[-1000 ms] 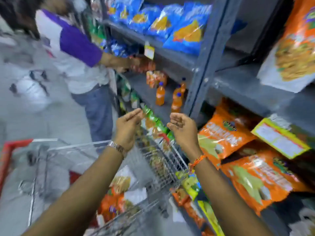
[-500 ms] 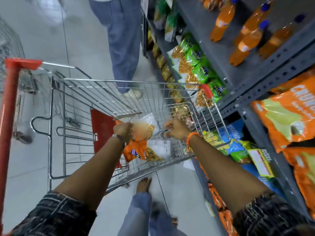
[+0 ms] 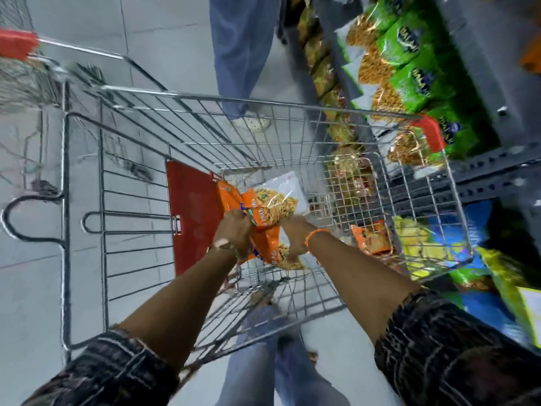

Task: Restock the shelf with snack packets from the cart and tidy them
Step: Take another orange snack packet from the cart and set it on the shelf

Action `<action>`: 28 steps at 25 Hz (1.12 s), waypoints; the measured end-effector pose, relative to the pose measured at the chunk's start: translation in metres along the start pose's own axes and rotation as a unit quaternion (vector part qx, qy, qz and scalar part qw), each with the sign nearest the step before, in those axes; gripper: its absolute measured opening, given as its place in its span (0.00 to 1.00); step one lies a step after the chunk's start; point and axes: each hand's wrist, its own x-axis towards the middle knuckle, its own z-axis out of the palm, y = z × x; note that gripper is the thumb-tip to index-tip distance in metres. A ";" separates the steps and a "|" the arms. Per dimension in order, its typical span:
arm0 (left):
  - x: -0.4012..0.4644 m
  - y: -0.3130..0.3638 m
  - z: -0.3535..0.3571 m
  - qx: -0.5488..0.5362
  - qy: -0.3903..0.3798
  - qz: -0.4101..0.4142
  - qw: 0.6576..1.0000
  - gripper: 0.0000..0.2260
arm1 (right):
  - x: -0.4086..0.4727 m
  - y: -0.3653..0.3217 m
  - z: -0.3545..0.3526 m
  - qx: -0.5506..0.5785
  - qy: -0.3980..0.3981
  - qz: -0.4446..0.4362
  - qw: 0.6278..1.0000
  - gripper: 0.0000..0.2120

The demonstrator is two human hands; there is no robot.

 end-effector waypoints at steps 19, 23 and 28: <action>0.000 0.034 -0.112 -0.239 0.160 0.037 0.957 0.13 | 0.010 0.055 0.007 0.201 0.149 -0.062 0.966 0.33; -0.022 0.047 -0.156 -0.371 0.206 0.017 0.905 0.20 | -0.028 0.079 -0.011 0.291 0.211 -0.086 0.929 0.21; -0.061 0.066 -0.185 -0.452 0.257 0.058 0.852 0.38 | -0.114 0.108 -0.029 0.422 0.274 -0.148 0.851 0.33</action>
